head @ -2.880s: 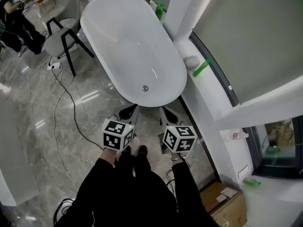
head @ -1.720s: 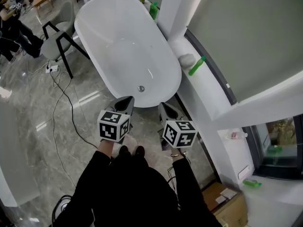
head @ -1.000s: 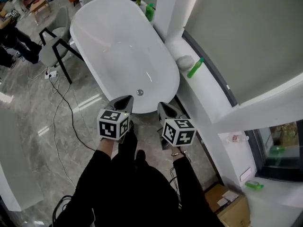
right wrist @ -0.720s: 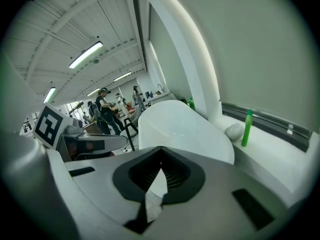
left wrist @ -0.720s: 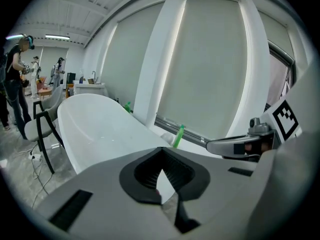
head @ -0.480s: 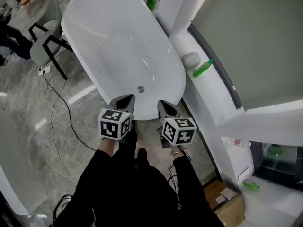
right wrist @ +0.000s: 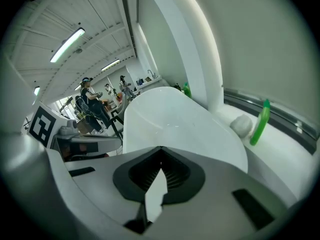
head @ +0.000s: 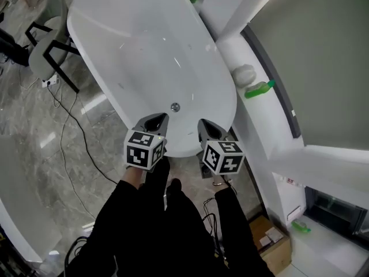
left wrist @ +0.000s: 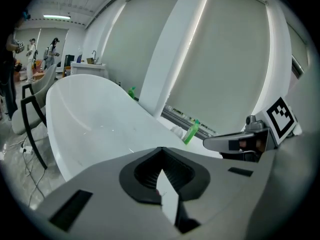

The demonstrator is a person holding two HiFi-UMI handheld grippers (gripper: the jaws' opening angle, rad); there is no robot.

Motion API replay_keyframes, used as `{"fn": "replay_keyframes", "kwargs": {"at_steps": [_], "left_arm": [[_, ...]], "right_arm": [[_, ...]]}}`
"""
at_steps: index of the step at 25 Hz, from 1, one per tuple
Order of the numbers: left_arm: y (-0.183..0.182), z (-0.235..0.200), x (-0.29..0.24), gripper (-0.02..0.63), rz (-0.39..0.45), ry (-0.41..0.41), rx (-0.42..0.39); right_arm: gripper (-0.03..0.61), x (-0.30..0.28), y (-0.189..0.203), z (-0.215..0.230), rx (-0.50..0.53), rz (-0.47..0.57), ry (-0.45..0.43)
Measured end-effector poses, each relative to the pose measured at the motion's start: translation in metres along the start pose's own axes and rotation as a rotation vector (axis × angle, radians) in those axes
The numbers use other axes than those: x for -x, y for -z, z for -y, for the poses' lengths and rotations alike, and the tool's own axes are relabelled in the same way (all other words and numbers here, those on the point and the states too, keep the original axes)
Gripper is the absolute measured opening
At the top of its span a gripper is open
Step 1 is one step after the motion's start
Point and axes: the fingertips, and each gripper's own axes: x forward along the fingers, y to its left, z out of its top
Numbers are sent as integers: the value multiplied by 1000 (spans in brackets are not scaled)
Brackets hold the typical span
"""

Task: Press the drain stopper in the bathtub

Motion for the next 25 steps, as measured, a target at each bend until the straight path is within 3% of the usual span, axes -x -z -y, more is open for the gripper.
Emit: {"fn": "replay_keyframes", "kwargs": {"at_steps": [16, 25], "left_arm": [[-6, -42, -60, 8, -89, 36, 20], [21, -54, -97, 8, -163, 26, 20]], "right_arm": [[2, -66, 4, 20, -22, -123, 41], [2, -100, 21, 39, -16, -188, 32]]}}
